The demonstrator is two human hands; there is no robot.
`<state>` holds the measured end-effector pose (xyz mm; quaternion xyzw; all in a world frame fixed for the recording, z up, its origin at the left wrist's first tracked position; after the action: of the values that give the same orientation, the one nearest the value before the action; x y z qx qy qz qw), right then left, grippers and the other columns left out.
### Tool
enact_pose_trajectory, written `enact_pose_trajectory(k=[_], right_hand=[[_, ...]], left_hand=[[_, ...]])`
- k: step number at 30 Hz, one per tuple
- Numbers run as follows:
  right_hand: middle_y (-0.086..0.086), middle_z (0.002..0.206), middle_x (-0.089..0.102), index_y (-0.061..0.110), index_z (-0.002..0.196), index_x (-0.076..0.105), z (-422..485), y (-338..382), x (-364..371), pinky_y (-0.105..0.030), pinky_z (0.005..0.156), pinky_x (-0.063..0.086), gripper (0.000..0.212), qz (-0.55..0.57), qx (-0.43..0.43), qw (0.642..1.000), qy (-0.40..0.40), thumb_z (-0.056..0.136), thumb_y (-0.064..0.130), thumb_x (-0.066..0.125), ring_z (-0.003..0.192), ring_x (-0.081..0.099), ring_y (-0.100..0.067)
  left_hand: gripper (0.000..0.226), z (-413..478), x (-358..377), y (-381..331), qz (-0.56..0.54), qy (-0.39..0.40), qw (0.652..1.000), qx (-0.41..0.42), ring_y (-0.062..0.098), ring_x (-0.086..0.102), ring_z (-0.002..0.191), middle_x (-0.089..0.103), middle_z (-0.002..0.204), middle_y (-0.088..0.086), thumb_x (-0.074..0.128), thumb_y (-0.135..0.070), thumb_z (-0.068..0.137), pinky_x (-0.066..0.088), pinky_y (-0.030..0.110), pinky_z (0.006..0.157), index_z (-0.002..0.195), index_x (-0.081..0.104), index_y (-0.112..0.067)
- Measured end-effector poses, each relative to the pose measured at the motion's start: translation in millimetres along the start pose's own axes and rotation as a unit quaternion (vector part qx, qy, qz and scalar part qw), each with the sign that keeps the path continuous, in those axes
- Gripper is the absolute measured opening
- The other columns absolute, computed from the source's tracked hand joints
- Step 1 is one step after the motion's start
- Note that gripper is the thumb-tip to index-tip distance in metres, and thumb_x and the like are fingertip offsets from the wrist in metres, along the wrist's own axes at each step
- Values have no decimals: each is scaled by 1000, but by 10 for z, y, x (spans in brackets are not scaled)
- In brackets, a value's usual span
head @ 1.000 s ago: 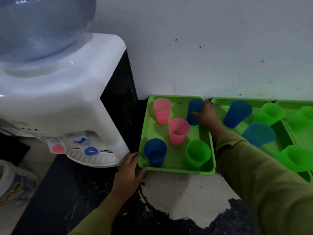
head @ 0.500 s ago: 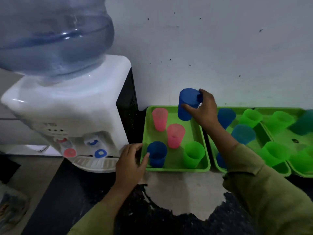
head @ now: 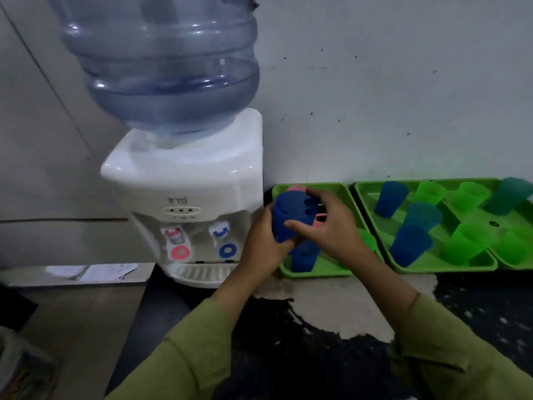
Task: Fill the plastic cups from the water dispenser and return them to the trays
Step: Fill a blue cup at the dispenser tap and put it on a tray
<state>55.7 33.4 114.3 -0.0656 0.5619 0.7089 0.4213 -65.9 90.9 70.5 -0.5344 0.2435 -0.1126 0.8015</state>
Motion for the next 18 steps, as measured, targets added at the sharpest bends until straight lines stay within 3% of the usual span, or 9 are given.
enact_pose_trajectory(k=[6, 8, 10, 14, 18], right_hand=[[1, 119, 56, 16, 132, 46, -282, 358, 512, -25, 90, 45, 81, 37, 5, 999, 18, 69, 65, 60, 109, 55, -13], [7, 117, 52, 20, 132, 43, -309, 458, 661, -28, 92, 44, 69, 40, 2, 999, 1, 77, 57, 62, 110, 52, -12], [2, 130, 47, 21, 138, 34, -310, 487, 787, -36, 101, 42, 70, 36, 12, 999, -8, 80, 46, 66, 121, 45, -15], [-8, 149, 31, 12, 146, 18, -280, 539, 988, -39, 109, 35, 85, 28, 29, 999, -21, 81, 37, 68, 136, 31, -24], [-8, 149, 29, 8, 146, 14, -268, 576, 1088, -31, 106, 34, 87, 33, 37, 998, -48, 81, 27, 69, 137, 30, -23]], left_hand=[[63, -507, -560, 394, 22, 4, 996, -82, -18, 53, 92, 53, 107, -26, 79, -41, 68, 44, 0, 66, 118, 41, -40], [63, -699, -755, 561, 35, 9, 995, -96, -20, 51, 91, 51, 108, -28, 79, -43, 68, 44, 0, 67, 118, 41, -39], [64, -891, -913, 759, 37, 7, 991, -126, -19, 51, 91, 51, 108, -29, 80, -44, 66, 44, 0, 66, 117, 43, -37], [63, -1191, -1281, 1200, 62, -23, 980, -189, -8, 54, 88, 56, 106, -22, 82, -46, 60, 46, 7, 60, 112, 47, -36], [68, -1335, -1654, 1672, 77, -63, 962, -255, 12, 57, 98, 61, 119, 0, 84, -38, 61, 49, 27, 78, 119, 53, -20]])
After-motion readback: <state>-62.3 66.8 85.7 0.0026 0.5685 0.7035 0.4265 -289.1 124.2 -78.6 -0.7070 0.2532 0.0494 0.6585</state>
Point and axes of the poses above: each hand's wrist, its own z-axis towards the middle knuckle, its own x-axis out of the palm, y = z × x, the point moved 10 cm from there along z, towards the middle knuckle
